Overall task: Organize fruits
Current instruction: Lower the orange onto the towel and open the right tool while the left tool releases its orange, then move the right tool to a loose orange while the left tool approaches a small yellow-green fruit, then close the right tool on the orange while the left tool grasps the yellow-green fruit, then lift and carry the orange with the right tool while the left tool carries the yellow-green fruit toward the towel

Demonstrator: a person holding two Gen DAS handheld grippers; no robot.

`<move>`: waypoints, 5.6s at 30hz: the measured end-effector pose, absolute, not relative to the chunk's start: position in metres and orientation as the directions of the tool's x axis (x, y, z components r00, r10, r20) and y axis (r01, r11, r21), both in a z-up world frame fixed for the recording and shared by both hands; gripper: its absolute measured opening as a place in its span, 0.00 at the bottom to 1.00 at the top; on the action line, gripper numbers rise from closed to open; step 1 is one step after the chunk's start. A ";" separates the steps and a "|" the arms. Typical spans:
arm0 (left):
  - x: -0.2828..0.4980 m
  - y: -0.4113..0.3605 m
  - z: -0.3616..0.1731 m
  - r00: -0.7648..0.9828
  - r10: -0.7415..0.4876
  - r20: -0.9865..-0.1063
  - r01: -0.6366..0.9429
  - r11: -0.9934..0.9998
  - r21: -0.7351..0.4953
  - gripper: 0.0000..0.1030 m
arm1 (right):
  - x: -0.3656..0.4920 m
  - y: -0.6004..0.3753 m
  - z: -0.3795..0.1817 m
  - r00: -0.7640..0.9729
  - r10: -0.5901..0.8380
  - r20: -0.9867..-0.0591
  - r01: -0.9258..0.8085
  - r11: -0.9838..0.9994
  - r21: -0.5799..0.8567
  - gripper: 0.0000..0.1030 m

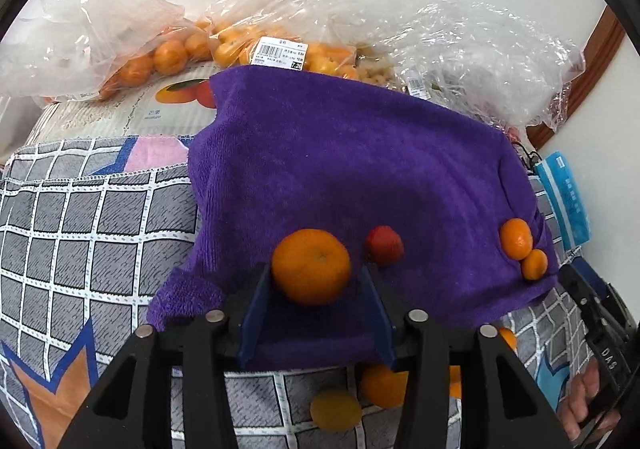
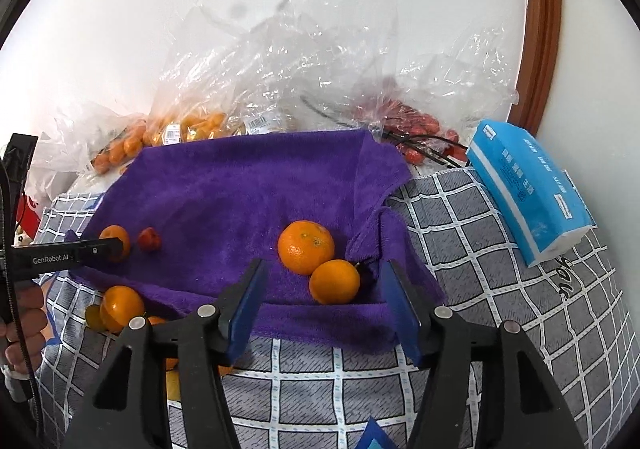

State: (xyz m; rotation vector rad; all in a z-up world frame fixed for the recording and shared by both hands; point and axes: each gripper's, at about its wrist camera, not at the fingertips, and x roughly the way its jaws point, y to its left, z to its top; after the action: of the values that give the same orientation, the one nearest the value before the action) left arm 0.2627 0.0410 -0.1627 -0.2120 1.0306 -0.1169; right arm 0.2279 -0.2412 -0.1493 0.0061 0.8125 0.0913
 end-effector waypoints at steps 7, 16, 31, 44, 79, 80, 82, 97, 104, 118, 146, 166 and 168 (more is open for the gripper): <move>0.246 0.048 -0.147 0.536 -0.187 -0.823 0.003 0.976 -0.219 0.49 | 0.218 -0.231 -0.149 0.681 0.092 -0.726 -0.072 0.996 0.059 0.57; 0.219 0.071 -0.141 0.551 -0.174 -0.816 -0.017 0.976 -0.219 0.49 | 0.208 -0.204 -0.161 0.613 0.187 -0.767 -0.152 0.981 0.118 0.57; 0.203 0.094 -0.149 0.537 -0.185 -0.823 -0.037 0.970 -0.242 0.49 | 0.205 -0.192 -0.196 0.533 0.233 -0.814 -0.159 0.972 0.174 0.51; 0.198 0.084 -0.150 0.537 -0.222 -0.814 -0.003 0.964 -0.265 0.49 | 0.190 -0.209 -0.196 0.531 0.171 -0.830 -0.139 0.984 0.113 0.35; 0.172 0.022 -0.189 0.632 -0.148 -0.761 0.140 0.987 -0.076 0.30 | 0.172 -0.214 -0.204 0.614 0.096 -0.783 -0.101 0.994 0.042 0.35; 0.171 0.024 -0.189 0.631 -0.155 -0.760 0.137 0.987 -0.088 0.30 | 0.171 -0.214 -0.204 0.615 0.090 -0.783 -0.102 0.994 0.034 0.35; 0.171 0.025 -0.189 0.632 -0.162 -0.758 0.131 0.986 -0.102 0.30 | 0.172 -0.215 -0.205 0.614 0.096 -0.784 -0.102 0.994 0.041 0.35; 0.173 0.032 -0.189 0.633 -0.190 -0.750 0.111 0.982 -0.155 0.27 | 0.173 -0.218 -0.206 0.608 0.113 -0.786 -0.107 0.992 0.060 0.35; 0.170 0.031 -0.189 0.636 -0.188 -0.748 0.106 0.982 -0.157 0.27 | 0.170 -0.218 -0.204 0.618 0.103 -0.779 -0.097 0.994 0.055 0.34; 0.158 0.030 -0.168 0.640 -0.193 -0.744 0.090 0.980 -0.177 0.27 | 0.156 -0.224 -0.184 0.661 0.128 -0.739 -0.096 0.992 0.085 0.34; 0.090 0.030 -0.077 0.688 -0.208 -0.696 0.081 0.974 -0.212 0.27 | 0.082 -0.189 -0.083 0.751 0.135 -0.646 -0.163 0.987 0.017 0.34; 0.071 0.022 -0.052 0.713 -0.222 -0.665 0.108 0.972 -0.208 0.27 | 0.063 -0.201 -0.048 0.806 0.110 -0.581 -0.114 0.993 0.030 0.35; 0.070 0.022 -0.051 0.716 -0.221 -0.662 0.109 0.972 -0.207 0.27 | 0.063 -0.201 -0.046 0.808 0.113 -0.578 -0.116 0.993 0.032 0.34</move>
State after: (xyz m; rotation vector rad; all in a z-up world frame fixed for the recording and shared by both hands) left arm 0.0703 0.0217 -0.0508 -0.1578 0.7517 -0.1837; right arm 0.0625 -0.2005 -0.0458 -0.0047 0.6179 0.1221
